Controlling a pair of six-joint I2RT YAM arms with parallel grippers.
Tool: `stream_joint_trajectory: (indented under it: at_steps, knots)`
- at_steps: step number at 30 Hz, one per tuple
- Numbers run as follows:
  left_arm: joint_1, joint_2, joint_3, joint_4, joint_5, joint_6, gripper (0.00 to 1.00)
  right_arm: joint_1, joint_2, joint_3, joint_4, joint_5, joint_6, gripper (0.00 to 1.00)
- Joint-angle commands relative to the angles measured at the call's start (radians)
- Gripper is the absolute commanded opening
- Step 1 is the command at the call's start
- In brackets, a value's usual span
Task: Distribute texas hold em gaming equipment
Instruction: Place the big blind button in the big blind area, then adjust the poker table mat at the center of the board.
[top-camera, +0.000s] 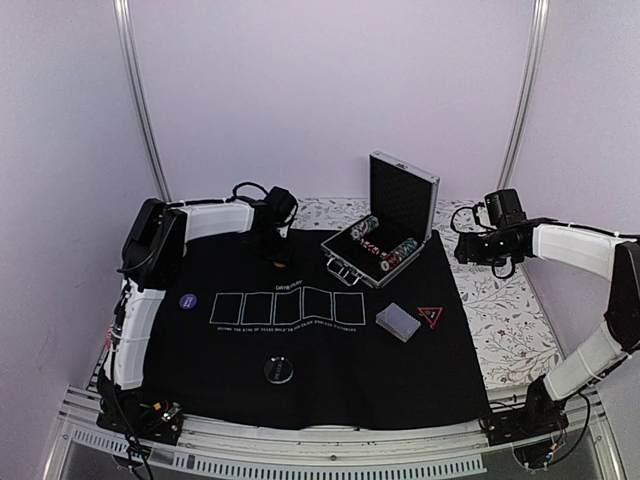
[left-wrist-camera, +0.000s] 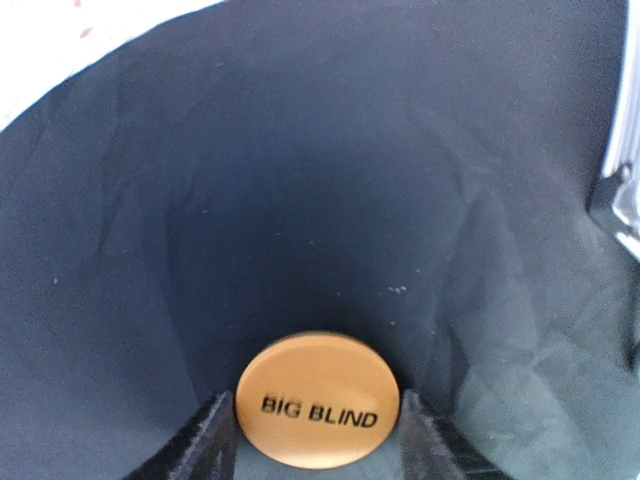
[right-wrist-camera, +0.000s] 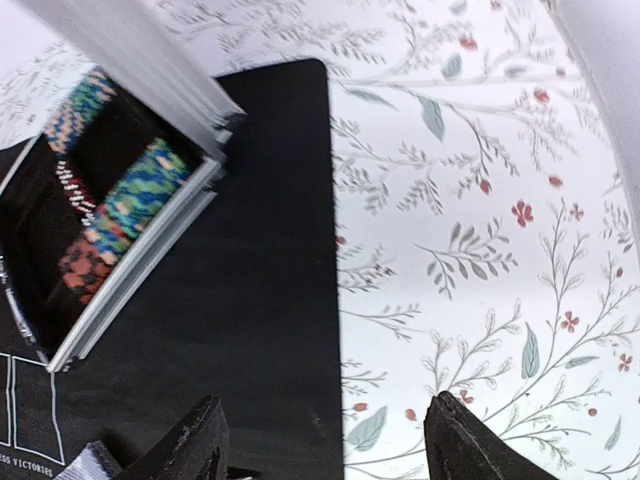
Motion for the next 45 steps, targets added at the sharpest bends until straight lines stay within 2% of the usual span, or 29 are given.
stream_joint_trajectory:
  at_steps: [1,6,9,12,15,20,26,30,32,37,45]
  knots:
    - [-0.006,0.003,0.022,-0.018,-0.012,0.018,0.65,-0.095,0.144,0.048,-0.058,-0.138,-0.019,0.68]
    - [-0.003,-0.043,0.028,-0.017,-0.014,0.031,0.75,-0.100,0.313,0.128,-0.110,-0.162,-0.046,0.66]
    - [-0.003,-0.081,0.016,-0.016,-0.007,0.031,0.76,-0.099,0.380,0.149,-0.112,-0.166,-0.043,0.65]
    - [-0.004,-0.149,-0.084,0.007,0.009,0.010,0.76,-0.098,0.435,0.174,-0.120,-0.167,-0.031,0.64]
    - [-0.004,-0.234,-0.231,0.066,0.028,-0.011,0.76,-0.095,0.482,0.185,-0.105,-0.249,-0.026,0.60]
    - [-0.004,-0.346,-0.409,0.118,0.016,-0.030,0.76,-0.095,0.504,0.171,-0.051,-0.376,-0.006,0.57]
    - [0.001,-0.391,-0.524,0.167,0.016,-0.032,0.77,-0.096,0.508,0.186,-0.015,-0.458,0.015,0.50]
    - [0.009,-0.381,-0.557,0.174,0.022,-0.040,0.76,-0.095,0.508,0.184,0.015,-0.508,0.032,0.42]
    - [0.011,-0.376,-0.561,0.175,0.026,-0.041,0.77,-0.095,0.510,0.186,0.023,-0.515,0.037,0.33]
    - [0.013,-0.385,-0.561,0.175,0.022,-0.035,0.76,-0.097,0.503,0.192,0.014,-0.475,0.038,0.06]
    - [0.016,-0.391,-0.569,0.160,-0.011,-0.020,0.76,-0.109,0.472,0.208,-0.061,-0.210,0.002,0.03]
